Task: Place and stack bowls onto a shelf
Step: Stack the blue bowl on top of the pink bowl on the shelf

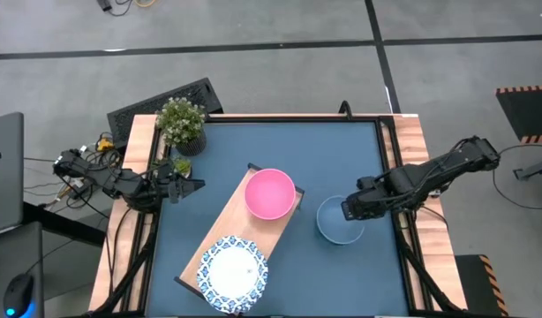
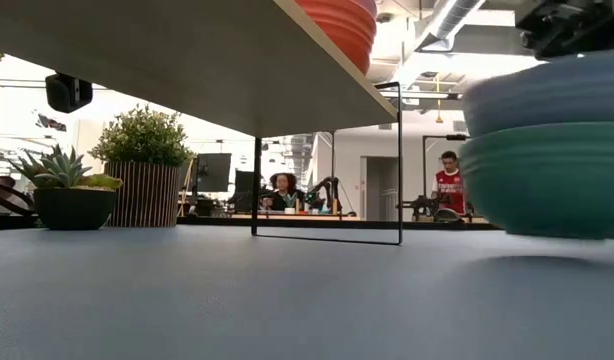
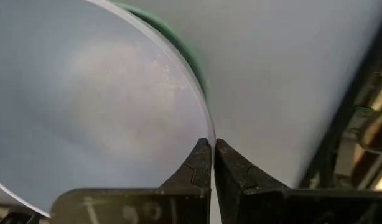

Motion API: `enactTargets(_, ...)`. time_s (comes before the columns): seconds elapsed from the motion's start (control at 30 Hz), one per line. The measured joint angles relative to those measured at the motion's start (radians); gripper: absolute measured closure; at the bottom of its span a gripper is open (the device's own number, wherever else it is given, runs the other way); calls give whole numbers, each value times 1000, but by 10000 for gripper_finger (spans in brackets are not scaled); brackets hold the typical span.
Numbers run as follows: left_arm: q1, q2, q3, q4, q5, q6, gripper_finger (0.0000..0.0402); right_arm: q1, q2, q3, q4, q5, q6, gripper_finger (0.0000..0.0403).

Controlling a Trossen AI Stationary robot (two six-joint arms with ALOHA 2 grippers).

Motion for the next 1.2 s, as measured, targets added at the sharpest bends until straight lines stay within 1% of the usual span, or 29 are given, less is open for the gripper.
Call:
enactTargets(0.23, 0, 0, 0, 0, 0, 0, 281, 0, -4, 0, 52, 16, -27, 378)
enactTargets(0.33, 0, 0, 0, 0, 0, 0, 281, 0, -28, 0, 59, 16, -21, 378)
enactTargets(0.43, 0, 0, 0, -1, 0, -1, 281, 0, -58, 43, 52, 43, -14, 378)
enactTargets(0.53, 0, 0, 0, -2, 0, -1, 281, -5, -76, 127, 52, 107, -42, 378)
enactTargets(0.63, 0, 0, 0, -4, 0, -1, 281, -28, -79, 235, 16, 168, -83, 378)
enactTargets(0.8, 0, 0, 0, -7, 0, -1, 281, -101, -31, 433, -68, 225, -194, 378)
enactTargets(1.0, 0, 0, 0, -7, 0, -4, 281, -225, 95, 639, -78, 231, -397, 378)
enactTargets(1.2, 0, 0, 0, -7, 8, -4, 281, -306, 260, 799, -78, 175, -573, 378)
